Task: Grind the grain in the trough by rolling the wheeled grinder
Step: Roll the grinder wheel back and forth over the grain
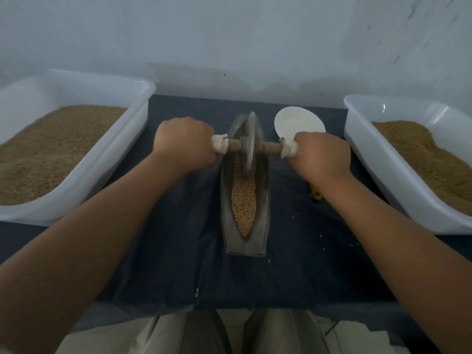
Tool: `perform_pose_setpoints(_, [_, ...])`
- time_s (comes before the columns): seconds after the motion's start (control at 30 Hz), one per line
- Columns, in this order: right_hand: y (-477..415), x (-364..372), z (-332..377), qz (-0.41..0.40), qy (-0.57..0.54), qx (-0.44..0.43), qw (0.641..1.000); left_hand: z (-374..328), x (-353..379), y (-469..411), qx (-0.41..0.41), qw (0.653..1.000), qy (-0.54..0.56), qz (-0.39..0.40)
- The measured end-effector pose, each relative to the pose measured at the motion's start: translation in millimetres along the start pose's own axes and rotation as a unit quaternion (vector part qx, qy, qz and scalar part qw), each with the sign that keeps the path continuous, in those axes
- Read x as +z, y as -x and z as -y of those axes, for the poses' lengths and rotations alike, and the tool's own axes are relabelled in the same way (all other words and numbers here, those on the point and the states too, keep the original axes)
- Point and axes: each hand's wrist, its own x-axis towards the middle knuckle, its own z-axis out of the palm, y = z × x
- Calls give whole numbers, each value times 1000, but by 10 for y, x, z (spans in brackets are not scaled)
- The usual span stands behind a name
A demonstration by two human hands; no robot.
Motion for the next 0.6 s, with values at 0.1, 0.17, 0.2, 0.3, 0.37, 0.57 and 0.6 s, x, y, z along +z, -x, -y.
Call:
perform_pose_setpoints(0.1, [300, -33, -23, -27, 6, -9, 1000, -15, -66, 319, 19, 999, -20, -20])
perform_pose_setpoints(0.17, [597, -76, -70, -56, -8, -40, 998, 3, -90, 672, 60, 995, -16, -76])
perform_pose_setpoints(0.2, [720, -93, -96, -74, -32, -61, 995, 25, -96, 825, 80, 991, -5, -105])
perform_pose_setpoints(0.3, [798, -80, -122, -119, -58, -87, 987, 66, -86, 979, 82, 989, 5, -122])
perform_pose_setpoints(0.37, [661, -33, -86, -107, -21, -66, 992, 42, -46, 818, 64, 992, -4, -105])
perform_pose_setpoints(0.57, [25, 52, -54, -61, 11, -28, 998, 6, 69, 34, 17, 999, 24, -45])
perform_pose_setpoints(0.6, [11, 28, -39, -48, 10, -27, 998, 2, 79, 48, 13, 998, 28, -50])
